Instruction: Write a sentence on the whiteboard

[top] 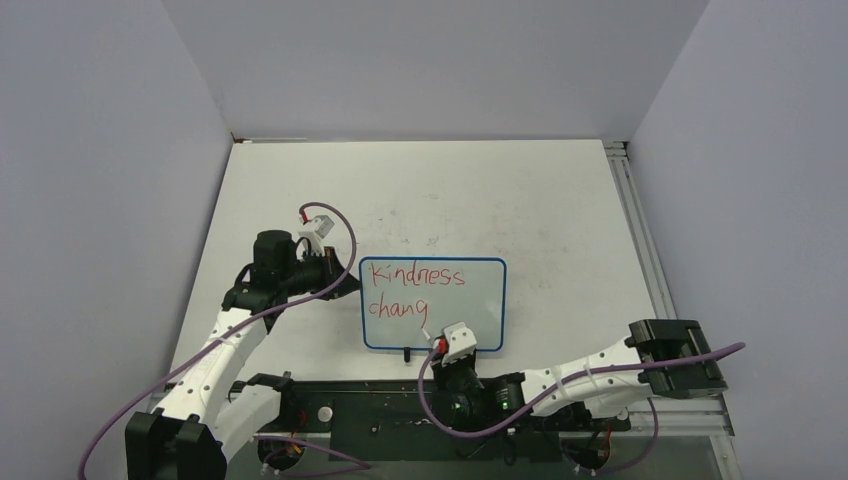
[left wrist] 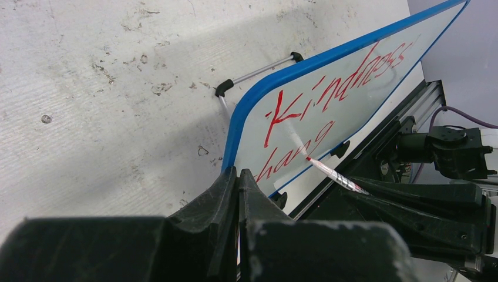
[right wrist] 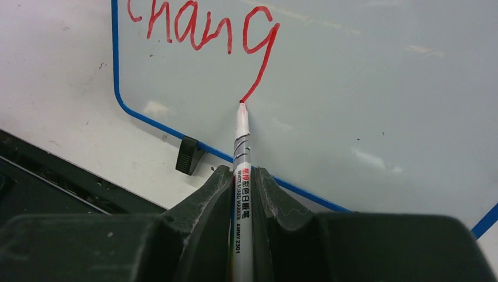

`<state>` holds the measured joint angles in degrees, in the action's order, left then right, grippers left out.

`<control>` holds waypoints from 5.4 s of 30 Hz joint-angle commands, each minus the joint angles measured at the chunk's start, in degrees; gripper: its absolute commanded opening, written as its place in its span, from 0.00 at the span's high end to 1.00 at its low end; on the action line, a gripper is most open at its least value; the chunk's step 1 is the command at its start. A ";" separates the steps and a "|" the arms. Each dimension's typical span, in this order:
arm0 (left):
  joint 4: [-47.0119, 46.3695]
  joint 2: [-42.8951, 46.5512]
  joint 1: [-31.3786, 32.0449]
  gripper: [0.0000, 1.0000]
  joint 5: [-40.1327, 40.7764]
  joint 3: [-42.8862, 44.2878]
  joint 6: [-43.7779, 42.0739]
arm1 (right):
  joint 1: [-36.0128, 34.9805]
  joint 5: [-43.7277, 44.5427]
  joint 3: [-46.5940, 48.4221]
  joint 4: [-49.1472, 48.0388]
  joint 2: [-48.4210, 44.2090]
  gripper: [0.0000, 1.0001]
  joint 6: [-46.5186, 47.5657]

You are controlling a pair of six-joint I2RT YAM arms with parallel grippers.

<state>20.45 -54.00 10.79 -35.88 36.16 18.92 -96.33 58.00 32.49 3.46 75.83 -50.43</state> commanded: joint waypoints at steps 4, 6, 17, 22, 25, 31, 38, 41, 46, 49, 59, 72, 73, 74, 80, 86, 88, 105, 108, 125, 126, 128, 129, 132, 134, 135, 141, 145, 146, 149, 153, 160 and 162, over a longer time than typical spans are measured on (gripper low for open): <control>-1.22 0.79 0.26 1.00 -1.35 2.25 -0.28 | 0.16 0.36 2.33 -3.86 2.60 0.95 3.07; -1.21 0.65 0.24 1.00 -1.30 2.25 -0.28 | 0.46 0.45 2.88 -6.14 3.26 0.95 5.06; -1.20 0.64 0.24 1.00 -1.26 2.25 -0.28 | 1.01 1.66 3.98 -12.50 -1.32 0.95 13.88; -1.20 0.56 0.23 1.00 -1.30 2.19 -0.28 | 1.09 3.48 3.14 -8.96 -4.12 0.95 12.40; -1.20 0.49 0.29 1.00 -1.31 2.28 -0.28 | 1.12 4.65 2.54 -6.01 -5.51 0.95 10.53; -1.20 0.39 0.25 1.00 -1.22 2.24 -0.28 | 1.14 6.39 1.56 -1.11 -7.60 0.95 7.49; -1.20 0.30 0.24 1.00 -1.19 2.25 -0.28 | 1.15 6.95 1.05 1.13 -8.06 0.95 5.57; -1.20 0.34 0.27 1.00 -1.15 2.25 -0.28 | 1.15 6.87 0.67 1.62 -8.06 0.95 4.70; -1.20 0.30 0.26 1.00 -1.16 2.25 -0.28 | 1.65 6.43 0.13 1.75 -7.85 0.95 4.08; -1.22 0.30 0.28 1.00 -1.15 2.25 -0.28 | 2.05 6.19 -0.05 1.50 -7.60 0.95 4.26; -1.20 0.30 0.22 1.00 -1.18 2.30 -0.28 | 2.91 5.16 -0.82 2.10 -7.49 0.95 3.19; -1.27 0.60 0.21 1.00 -1.15 2.33 -0.28 | 2.74 5.96 -0.15 7.34 -8.10 0.95 -0.38; -1.21 0.57 0.26 1.00 -1.20 2.29 -0.28 | 2.73 6.05 -0.10 7.73 -8.27 0.95 -0.55; -1.20 0.56 0.24 1.00 -1.16 2.31 -0.28 | 2.69 6.21 -0.06 8.05 -8.39 0.95 -0.78; -1.20 0.56 0.21 1.00 -1.21 2.24 -0.28 | 2.58 7.39 0.22 8.76 -8.53 0.95 -1.07; -1.20 0.39 0.23 1.00 -1.22 2.26 -0.28 | 2.64 8.75 0.46 7.86 -9.40 0.95 0.67; -1.28 0.35 0.24 1.00 -1.26 2.25 -0.28 | 2.72 9.11 0.51 7.44 -9.56 0.95 1.37; -1.38 0.21 0.26 1.00 -1.42 2.25 -0.28 | 5.12 6.97 0.12 -1.74 -8.83 0.95 9.61; -1.38 0.21 0.26 1.00 -1.41 2.25 -0.28 | 5.43 6.11 0.12 -3.01 -8.33 0.95 10.62; -1.37 0.30 0.24 1.00 -1.44 2.33 -0.28 | 3.78 2.63 0.03 0.98 -5.43 0.95 4.38; -1.37 0.30 0.20 1.00 -1.43 2.32 -0.28 | 3.52 2.72 0.03 1.63 -5.43 0.95 3.71; -1.37 0.30 0.28 1.00 -1.41 2.32 -0.28 | 2.90 2.90 0.06 3.22 -5.36 0.95 2.15; -1.37 0.30 0.25 1.00 -1.45 2.32 -0.28 | 2.57 3.03 0.10 4.00 -5.39 0.95 1.37; -1.39 0.39 0.27 1.00 -1.46 2.32 -0.28 | 1.67 3.77 0.33 7.31 -5.32 0.95 -1.67; -1.38 0.40 0.26 1.00 -1.41 2.28 -0.28 | 1.34 4.56 0.63 9.59 -5.41 0.95 -3.55; -1.37 0.39 0.25 1.00 -1.47 2.25 -0.28 | 1.25 4.91 0.76 10.61 -5.51 0.95 -4.15; -1.38 0.38 0.22 1.00 -1.41 2.22 -0.28 | 1.25 7.05 1.50 14.88 -6.80 0.95 -6.45; -1.38 0.38 0.23 1.00 -1.37 2.28 -0.28 | 1.11 7.61 1.61 15.37 -7.99 0.95 -5.78; -1.38 0.31 0.27 1.00 -1.34 2.25 -0.28 | 0.84 7.62 1.42 14.48 -8.54 0.95 -4.55; -1.38 0.30 0.22 1.00 -1.32 2.25 -0.28 | -0.38 7.65 0.84 10.20 -10.51 0.95 1.35; -1.37 0.30 0.27 1.00 -1.29 2.20 -0.28 | -1.54 8.35 1.19 6.60 -13.16 0.95 6.09; -1.29 0.44 0.29 1.00 -1.21 2.18 -0.28 | -1.39 11.86 4.05 15.44 -14.16 0.95 0.05; -1.33 0.39 0.23 1.00 -1.21 2.22 -0.28 | -1.18 12.25 4.33 18.19 -14.43 0.95 -1.31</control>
<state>20.45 -54.02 10.79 -36.45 36.16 18.94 -97.58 66.30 34.09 15.86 62.65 -48.36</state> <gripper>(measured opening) 0.007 0.157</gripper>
